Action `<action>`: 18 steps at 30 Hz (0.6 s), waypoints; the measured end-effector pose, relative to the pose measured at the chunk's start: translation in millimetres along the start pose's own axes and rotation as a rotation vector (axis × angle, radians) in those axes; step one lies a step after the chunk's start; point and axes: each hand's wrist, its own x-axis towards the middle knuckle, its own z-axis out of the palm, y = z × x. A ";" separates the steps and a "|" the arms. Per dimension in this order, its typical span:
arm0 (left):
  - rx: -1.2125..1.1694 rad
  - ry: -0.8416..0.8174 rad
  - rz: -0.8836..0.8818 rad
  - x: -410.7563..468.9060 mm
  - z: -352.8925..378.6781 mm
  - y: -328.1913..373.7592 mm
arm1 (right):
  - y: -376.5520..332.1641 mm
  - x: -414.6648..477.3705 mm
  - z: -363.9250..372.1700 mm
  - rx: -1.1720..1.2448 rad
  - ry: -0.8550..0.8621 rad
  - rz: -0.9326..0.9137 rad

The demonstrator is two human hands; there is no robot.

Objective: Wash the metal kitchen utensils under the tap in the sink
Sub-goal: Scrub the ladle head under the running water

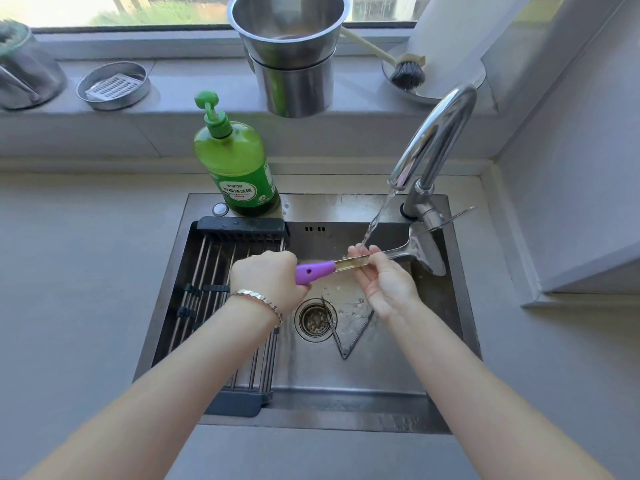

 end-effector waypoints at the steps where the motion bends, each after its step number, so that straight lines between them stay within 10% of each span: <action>1: 0.006 0.007 0.007 0.8 0.1 -0.2 | 2.4 0.0 0.7 0.005 0.002 -0.003; 18: -0.061 0.045 -0.050 0.6 2.9 -5.3 | 1.1 0.9 20.4 -0.016 -0.038 0.139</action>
